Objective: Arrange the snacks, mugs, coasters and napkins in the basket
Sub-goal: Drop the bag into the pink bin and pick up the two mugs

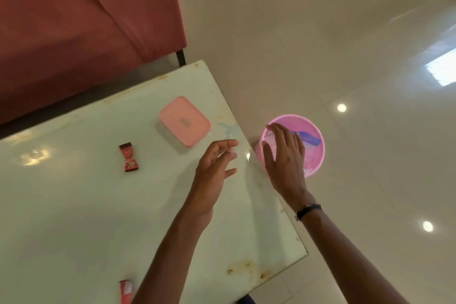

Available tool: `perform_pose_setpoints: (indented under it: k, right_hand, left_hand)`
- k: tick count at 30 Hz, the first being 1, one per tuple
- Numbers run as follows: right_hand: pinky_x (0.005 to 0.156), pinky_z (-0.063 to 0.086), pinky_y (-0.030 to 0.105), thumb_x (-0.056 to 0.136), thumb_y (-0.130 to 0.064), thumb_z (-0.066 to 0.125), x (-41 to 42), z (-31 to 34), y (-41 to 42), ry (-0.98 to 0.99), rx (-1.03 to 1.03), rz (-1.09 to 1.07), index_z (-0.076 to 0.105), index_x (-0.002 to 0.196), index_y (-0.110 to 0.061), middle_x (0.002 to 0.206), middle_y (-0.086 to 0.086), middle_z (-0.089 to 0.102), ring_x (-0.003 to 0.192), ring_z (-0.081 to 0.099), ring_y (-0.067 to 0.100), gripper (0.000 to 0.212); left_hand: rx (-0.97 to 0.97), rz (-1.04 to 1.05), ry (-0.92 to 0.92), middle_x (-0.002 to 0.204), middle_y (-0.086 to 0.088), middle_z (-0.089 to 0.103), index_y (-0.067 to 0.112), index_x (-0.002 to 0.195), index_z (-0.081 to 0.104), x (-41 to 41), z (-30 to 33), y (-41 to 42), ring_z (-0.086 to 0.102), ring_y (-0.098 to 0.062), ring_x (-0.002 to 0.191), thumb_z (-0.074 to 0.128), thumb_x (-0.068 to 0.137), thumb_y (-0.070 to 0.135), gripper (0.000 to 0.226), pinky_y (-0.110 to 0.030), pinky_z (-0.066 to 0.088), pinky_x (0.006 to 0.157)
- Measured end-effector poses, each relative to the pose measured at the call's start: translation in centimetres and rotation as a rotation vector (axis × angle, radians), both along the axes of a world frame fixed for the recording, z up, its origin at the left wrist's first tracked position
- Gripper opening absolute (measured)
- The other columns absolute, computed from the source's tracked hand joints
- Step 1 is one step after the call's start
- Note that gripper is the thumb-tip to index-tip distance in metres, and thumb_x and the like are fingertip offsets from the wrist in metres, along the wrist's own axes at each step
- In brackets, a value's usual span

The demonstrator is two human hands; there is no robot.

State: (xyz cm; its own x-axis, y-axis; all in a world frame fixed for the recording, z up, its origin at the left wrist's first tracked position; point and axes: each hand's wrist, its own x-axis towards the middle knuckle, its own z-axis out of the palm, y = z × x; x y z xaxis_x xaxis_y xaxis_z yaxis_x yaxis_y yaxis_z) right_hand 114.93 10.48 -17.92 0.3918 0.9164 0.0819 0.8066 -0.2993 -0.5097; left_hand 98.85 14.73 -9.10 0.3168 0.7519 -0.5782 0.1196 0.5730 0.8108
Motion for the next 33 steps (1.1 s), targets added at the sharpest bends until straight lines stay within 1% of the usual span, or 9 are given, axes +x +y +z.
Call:
perform_pose_setpoints:
  k: [3,6,9,11,15,19,22,27,33]
  right_hand:
    - [0.106,0.033,0.034,0.095,-0.019,0.048,-5.7,4.3,0.5,0.078,0.056,0.069,0.048,0.127,-0.016,0.129,-0.001,0.053,0.120,0.048,0.017,0.032]
    - [0.097,0.039,0.027,0.096,-0.020,0.047,-12.4,8.0,0.7,0.161,0.078,0.154,0.046,0.129,-0.019,0.129,-0.004,0.052,0.115,0.052,0.012,0.033]
    - [0.081,0.045,0.019,0.097,-0.023,0.046,-19.8,11.2,0.1,0.229,0.074,0.241,0.044,0.129,-0.021,0.130,-0.007,0.051,0.103,0.056,0.002,0.032]
    - [0.076,0.049,0.019,0.098,-0.024,0.046,-24.9,12.8,-0.7,0.290,0.076,0.267,0.046,0.128,-0.021,0.128,-0.008,0.053,0.096,0.057,-0.001,0.031]
    - [0.077,0.056,0.025,0.098,-0.025,0.046,-35.2,14.3,-3.0,0.403,0.087,0.314,0.048,0.127,-0.022,0.124,-0.008,0.056,0.091,0.064,0.008,0.030]
    - [0.073,0.058,0.029,0.098,-0.025,0.044,-45.2,14.9,-5.1,0.443,0.074,0.388,0.048,0.126,-0.021,0.121,-0.008,0.058,0.089,0.065,0.008,0.028]
    - [0.071,0.058,0.029,0.098,-0.022,0.044,-52.0,15.4,-6.4,0.479,0.072,0.472,0.049,0.125,-0.021,0.118,-0.007,0.060,0.087,0.066,0.009,0.028]
    - [0.073,0.058,0.029,0.098,-0.022,0.044,-60.4,15.2,-8.2,0.487,0.028,0.634,0.049,0.126,-0.019,0.118,-0.004,0.061,0.087,0.066,0.010,0.029]
    - [0.076,0.058,0.032,0.098,-0.019,0.044,-66.1,14.9,-9.5,0.444,-0.059,0.770,0.047,0.129,-0.022,0.118,-0.007,0.062,0.088,0.065,0.007,0.031]
  left_hand:
    - [0.030,0.042,0.016,0.122,0.007,0.061,0.019,0.110,0.059,-4.8,2.1,-0.1,0.060,-0.011,0.110,0.044,0.096,0.016,0.021,-0.032,0.052,0.091]
    - [0.060,0.118,0.010,0.120,0.006,0.063,0.018,0.114,0.056,-10.7,4.4,-0.9,0.063,-0.014,0.107,0.044,0.097,0.017,0.021,-0.032,0.052,0.090]
    - [0.077,0.200,0.005,0.119,0.005,0.064,0.016,0.118,0.053,-17.8,6.6,-2.3,0.063,-0.015,0.105,0.043,0.097,0.017,0.023,-0.033,0.052,0.089]
    - [0.092,0.236,0.006,0.119,0.005,0.065,0.017,0.118,0.052,-23.0,7.9,-3.5,0.064,-0.015,0.104,0.043,0.097,0.017,0.023,-0.031,0.052,0.086]
    - [0.123,0.304,0.030,0.116,0.004,0.066,0.016,0.119,0.051,-34.3,9.7,-6.5,0.064,-0.015,0.102,0.043,0.097,0.017,0.023,-0.027,0.052,0.083]
    - [0.130,0.380,0.087,0.114,0.003,0.067,0.015,0.119,0.051,-45.2,10.7,-10.1,0.064,-0.016,0.100,0.043,0.098,0.018,0.024,-0.028,0.050,0.084]
    - [0.117,0.456,0.120,0.113,0.005,0.067,0.016,0.119,0.052,-51.5,10.8,-12.8,0.064,-0.016,0.101,0.043,0.097,0.019,0.023,-0.030,0.050,0.085]
    - [0.088,0.616,0.118,0.115,0.004,0.067,0.016,0.119,0.053,-57.6,9.8,-16.3,0.065,-0.014,0.101,0.045,0.097,0.021,0.024,-0.032,0.052,0.086]
    - [0.014,0.803,0.119,0.119,-0.001,0.063,0.012,0.118,0.054,-62.0,9.6,-19.5,0.063,-0.018,0.103,0.046,0.096,0.017,0.025,-0.032,0.053,0.084]
